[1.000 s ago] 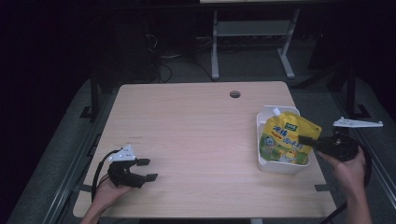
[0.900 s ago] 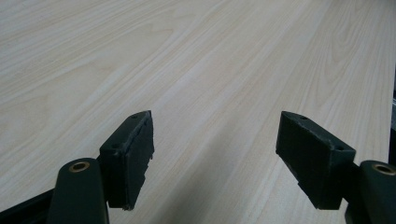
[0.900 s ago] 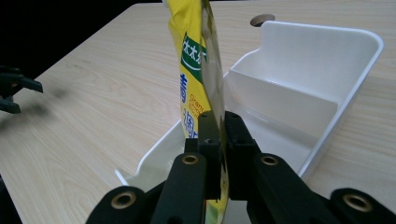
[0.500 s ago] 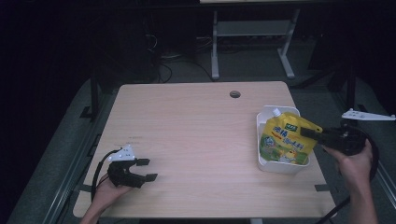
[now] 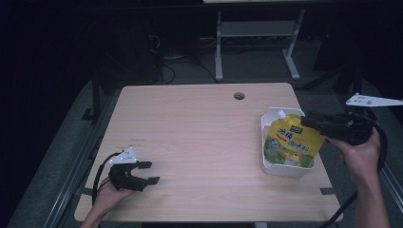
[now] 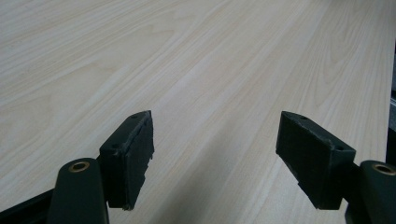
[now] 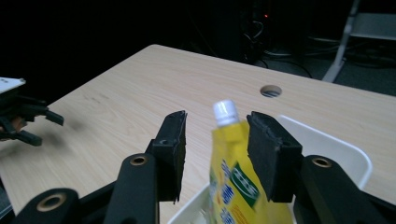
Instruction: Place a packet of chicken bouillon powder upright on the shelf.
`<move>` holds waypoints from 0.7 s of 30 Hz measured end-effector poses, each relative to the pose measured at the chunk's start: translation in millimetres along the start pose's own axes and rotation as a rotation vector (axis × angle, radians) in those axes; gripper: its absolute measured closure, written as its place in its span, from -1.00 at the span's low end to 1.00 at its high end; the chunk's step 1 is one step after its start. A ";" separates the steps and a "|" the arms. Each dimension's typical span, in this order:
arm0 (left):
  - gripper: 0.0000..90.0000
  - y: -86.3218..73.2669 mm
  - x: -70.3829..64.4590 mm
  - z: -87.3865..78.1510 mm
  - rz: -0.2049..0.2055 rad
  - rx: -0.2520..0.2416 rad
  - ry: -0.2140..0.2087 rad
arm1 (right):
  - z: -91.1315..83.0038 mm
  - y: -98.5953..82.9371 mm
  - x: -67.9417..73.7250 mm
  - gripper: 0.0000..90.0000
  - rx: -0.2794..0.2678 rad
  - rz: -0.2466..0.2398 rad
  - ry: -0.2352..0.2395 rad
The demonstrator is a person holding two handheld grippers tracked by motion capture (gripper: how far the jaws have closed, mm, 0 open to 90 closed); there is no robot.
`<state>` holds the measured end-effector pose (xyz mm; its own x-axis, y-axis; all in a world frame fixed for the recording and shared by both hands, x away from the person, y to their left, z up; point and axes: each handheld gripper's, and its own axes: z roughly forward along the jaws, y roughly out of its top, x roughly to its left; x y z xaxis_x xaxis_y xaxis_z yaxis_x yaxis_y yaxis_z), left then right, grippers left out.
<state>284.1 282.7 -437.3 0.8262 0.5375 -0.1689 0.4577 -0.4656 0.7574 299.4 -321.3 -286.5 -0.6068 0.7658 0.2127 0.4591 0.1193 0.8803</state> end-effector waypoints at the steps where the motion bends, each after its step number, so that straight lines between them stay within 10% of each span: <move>1: -0.39 0.0 0.0 0.0 0.000 0.000 0.000 | 0.0 0.0 0.0 0.23 0.000 0.000 0.000; 21: -0.39 -0.5 0.7 -2.9 0.001 -0.005 0.002 | 47.3 14.3 56.5 0.11 0.086 -0.124 0.152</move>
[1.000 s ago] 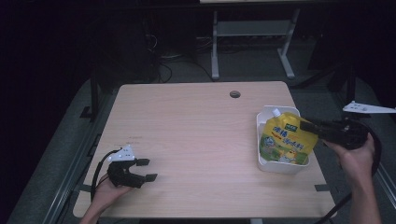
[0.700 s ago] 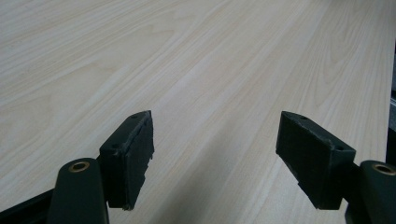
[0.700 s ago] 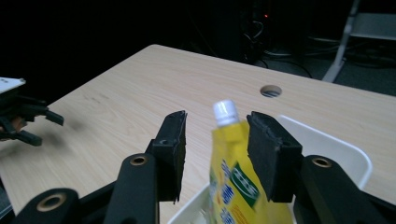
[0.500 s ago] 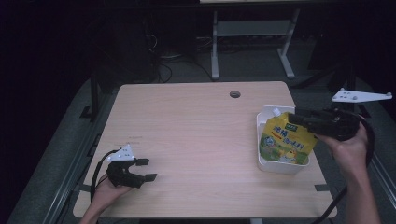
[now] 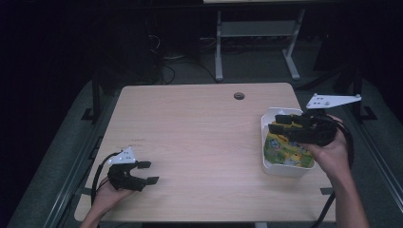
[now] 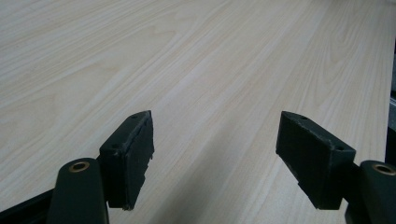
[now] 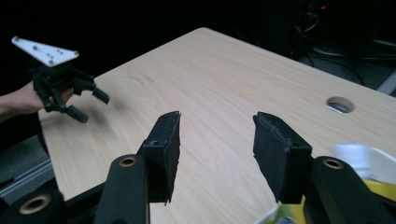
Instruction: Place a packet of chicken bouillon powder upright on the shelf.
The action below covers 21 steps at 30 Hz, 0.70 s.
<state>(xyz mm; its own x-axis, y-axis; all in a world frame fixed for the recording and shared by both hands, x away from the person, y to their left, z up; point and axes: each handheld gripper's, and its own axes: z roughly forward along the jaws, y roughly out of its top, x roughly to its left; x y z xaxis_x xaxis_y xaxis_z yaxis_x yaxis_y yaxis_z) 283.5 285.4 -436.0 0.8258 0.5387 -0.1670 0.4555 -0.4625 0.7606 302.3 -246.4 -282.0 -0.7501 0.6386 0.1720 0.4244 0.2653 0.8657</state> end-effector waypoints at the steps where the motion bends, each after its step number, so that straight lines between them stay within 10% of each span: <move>1: -0.39 0.0 -0.1 -0.3 0.000 0.000 0.002 | 6.5 0.8 4.9 0.09 0.013 -0.008 0.013; 21: -0.40 -0.3 0.6 -2.3 0.005 0.002 0.001 | 57.6 -3.8 32.6 -0.02 0.072 -0.028 0.113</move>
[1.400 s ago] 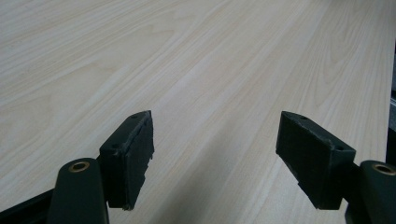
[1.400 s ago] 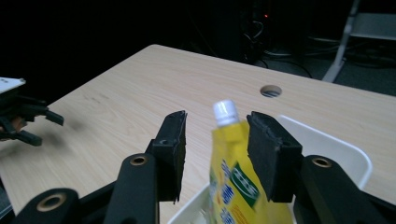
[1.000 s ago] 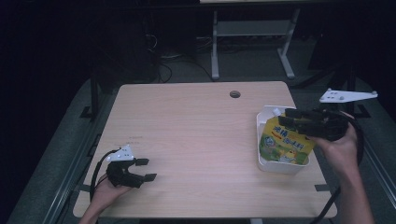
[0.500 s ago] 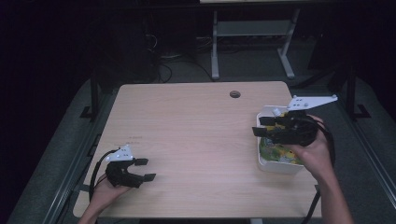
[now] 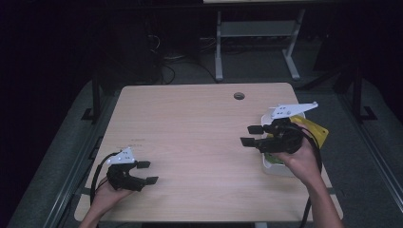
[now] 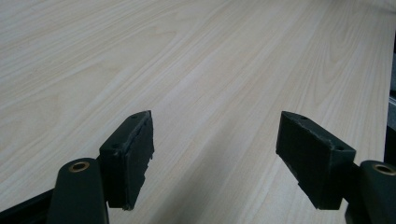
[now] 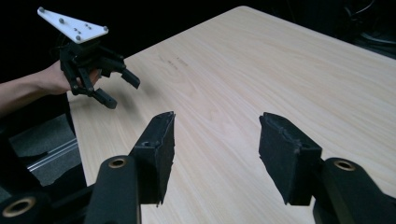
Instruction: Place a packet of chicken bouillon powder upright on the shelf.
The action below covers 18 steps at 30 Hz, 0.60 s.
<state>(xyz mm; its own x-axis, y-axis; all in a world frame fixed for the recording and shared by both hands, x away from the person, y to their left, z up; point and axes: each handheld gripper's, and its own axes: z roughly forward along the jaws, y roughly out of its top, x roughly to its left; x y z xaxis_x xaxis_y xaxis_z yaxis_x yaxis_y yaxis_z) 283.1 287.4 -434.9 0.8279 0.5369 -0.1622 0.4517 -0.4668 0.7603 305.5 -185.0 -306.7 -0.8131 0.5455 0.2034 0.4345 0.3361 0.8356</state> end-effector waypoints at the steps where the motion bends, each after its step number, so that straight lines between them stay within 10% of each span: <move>1: -0.39 -0.2 0.0 0.1 -0.002 0.001 0.001 | 5.2 -0.7 1.9 -0.02 0.005 0.000 0.010; 18: -0.40 -0.7 0.1 -0.3 -0.007 0.000 -0.003 | 38.0 -5.9 15.3 -0.07 0.041 -0.007 0.063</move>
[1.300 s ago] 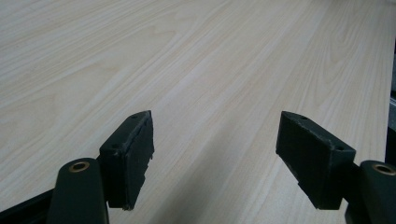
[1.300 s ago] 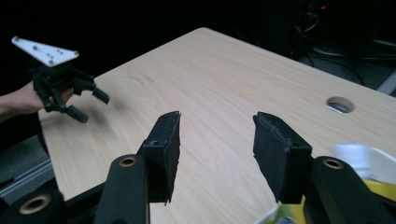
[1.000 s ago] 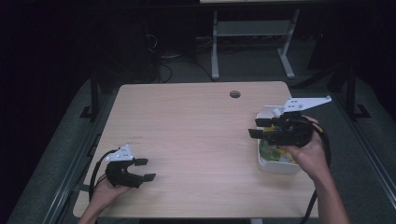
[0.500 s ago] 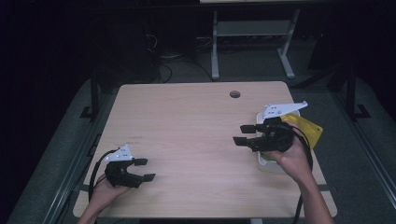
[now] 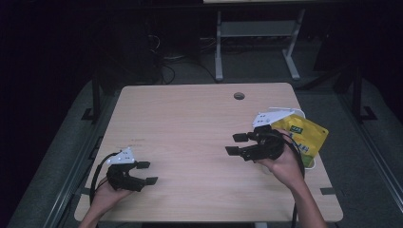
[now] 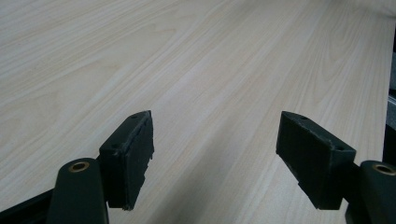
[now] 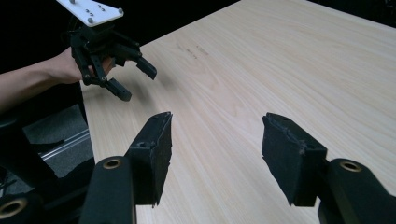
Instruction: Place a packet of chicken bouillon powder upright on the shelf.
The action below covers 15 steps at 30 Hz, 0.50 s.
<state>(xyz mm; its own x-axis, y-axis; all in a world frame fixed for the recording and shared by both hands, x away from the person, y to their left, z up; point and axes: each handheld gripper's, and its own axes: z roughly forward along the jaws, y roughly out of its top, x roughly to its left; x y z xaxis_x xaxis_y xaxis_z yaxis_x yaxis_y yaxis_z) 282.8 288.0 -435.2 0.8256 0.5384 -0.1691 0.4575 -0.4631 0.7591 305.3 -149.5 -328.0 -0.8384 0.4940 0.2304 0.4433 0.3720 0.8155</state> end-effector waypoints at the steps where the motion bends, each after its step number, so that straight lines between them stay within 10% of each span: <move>1: -0.40 0.0 0.0 -0.1 0.000 0.001 0.001 | 3.7 -0.6 1.3 -0.08 0.006 0.001 0.005; 15: -0.41 -0.1 0.1 -0.4 0.001 0.003 0.001 | 31.2 -4.8 13.8 -0.13 0.043 -0.017 0.048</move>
<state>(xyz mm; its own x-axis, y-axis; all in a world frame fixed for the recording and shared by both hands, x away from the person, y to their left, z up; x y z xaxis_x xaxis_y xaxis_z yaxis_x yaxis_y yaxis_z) 282.7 288.4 -435.0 0.8255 0.5389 -0.1677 0.4578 -0.4655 0.7574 301.5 -120.0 -345.3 -0.8597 0.4493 0.2429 0.4414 0.4142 0.7960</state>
